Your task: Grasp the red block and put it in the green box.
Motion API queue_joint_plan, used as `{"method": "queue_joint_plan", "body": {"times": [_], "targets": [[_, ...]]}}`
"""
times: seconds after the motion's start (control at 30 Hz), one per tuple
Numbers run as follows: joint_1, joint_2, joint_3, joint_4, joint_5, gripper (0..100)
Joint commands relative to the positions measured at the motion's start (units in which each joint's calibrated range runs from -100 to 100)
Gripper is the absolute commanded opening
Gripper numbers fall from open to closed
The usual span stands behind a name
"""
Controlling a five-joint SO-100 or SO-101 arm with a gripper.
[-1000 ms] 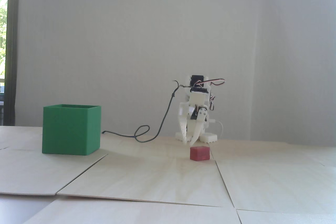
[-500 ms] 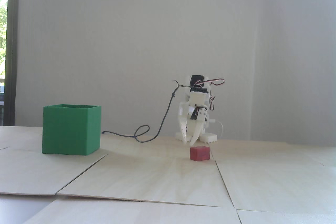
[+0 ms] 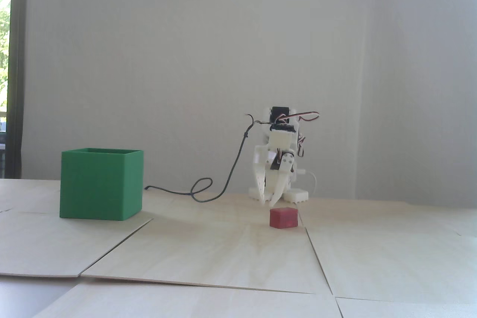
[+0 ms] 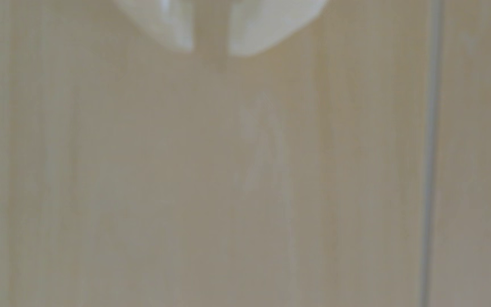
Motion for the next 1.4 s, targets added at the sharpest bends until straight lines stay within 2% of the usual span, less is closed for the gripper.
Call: {"method": "queue_joint_plan", "body": {"times": [0.0, 1.23, 1.37], "targets": [[0.19, -1.22, 0.65, 2.02, 0.02, 3], [0.11, -1.22, 0.74, 1.69, 0.39, 3], [0.11, -1.22, 0.65, -4.72, -0.18, 2]]}}
